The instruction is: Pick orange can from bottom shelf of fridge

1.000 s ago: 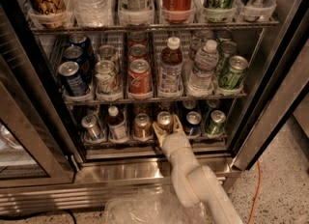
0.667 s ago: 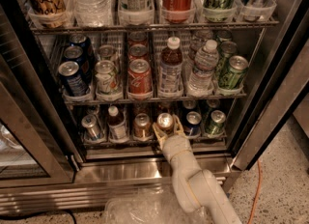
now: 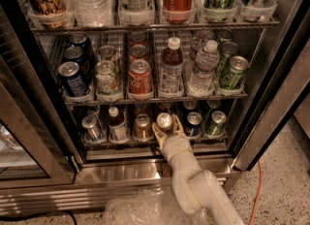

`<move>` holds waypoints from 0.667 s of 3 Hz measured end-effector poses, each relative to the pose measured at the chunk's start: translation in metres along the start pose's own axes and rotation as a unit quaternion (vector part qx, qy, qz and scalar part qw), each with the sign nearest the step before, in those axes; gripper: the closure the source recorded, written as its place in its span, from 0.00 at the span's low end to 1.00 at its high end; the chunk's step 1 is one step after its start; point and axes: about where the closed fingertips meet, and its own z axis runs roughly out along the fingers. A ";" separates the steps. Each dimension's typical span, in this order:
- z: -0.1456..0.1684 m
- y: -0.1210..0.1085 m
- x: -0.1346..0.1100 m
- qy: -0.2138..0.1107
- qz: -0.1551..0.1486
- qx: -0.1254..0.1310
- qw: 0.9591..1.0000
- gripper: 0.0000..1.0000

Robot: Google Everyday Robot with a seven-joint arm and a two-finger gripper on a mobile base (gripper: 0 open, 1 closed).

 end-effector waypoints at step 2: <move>-0.021 0.012 -0.012 0.000 -0.022 -0.020 1.000 1.00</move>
Offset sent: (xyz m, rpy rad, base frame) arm -0.0460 0.0145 0.0178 -0.0718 -0.0111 0.0708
